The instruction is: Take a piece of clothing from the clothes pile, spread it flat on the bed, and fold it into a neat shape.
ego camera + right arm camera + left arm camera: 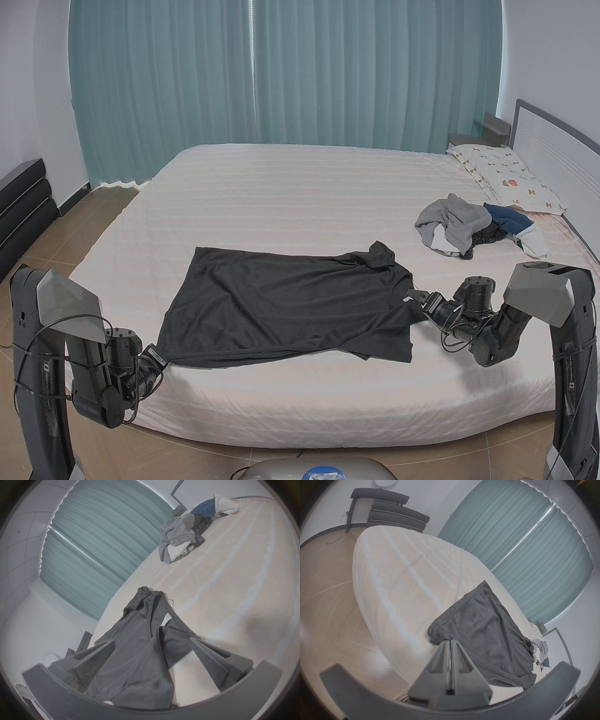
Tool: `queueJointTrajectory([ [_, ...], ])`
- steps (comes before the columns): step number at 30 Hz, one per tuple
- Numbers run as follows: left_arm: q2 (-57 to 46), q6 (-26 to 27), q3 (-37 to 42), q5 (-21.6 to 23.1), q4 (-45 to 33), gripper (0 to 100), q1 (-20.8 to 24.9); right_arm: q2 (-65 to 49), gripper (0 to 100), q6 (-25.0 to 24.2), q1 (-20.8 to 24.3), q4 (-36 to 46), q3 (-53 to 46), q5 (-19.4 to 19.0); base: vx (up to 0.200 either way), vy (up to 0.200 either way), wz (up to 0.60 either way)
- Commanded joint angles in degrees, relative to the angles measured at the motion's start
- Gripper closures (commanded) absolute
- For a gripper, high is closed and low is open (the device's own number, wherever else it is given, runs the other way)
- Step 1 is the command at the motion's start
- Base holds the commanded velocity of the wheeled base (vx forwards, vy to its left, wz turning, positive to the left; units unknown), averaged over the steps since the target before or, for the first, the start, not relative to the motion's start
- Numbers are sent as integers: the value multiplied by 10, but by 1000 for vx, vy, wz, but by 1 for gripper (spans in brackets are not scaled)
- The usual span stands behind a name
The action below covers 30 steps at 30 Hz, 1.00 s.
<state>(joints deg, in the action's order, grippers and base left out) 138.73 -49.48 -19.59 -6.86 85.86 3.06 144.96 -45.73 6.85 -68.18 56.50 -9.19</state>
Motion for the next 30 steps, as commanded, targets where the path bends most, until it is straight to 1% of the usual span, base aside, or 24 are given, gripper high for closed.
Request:
queueJointTrajectory([
  [1,5,1,2,0,0,100,1,-74,0,18,-23,-20,-83,-48,0,0,0],
  [6,5,1,4,0,1,100,1,-93,0,22,-14,-27,-122,-62,0,0,0],
  [7,5,2,5,0,2,100,1,-93,0,35,-1,-27,-148,-82,0,0,0],
  [10,5,2,6,0,2,100,1,-86,0,54,10,-24,-161,-92,0,0,0],
  [13,5,2,6,0,2,100,1,-71,0,64,23,-21,-166,-93,0,0,0],
  [18,5,1,6,0,2,100,1,-47,0,95,46,-21,-167,-87,0,0,0],
  [23,5,1,5,0,2,100,1,-46,0,95,56,-19,-167,-87,0,0,0],
  [30,5,1,5,0,2,100,1,-50,0,96,56,19,-162,-86,0,0,0],
])
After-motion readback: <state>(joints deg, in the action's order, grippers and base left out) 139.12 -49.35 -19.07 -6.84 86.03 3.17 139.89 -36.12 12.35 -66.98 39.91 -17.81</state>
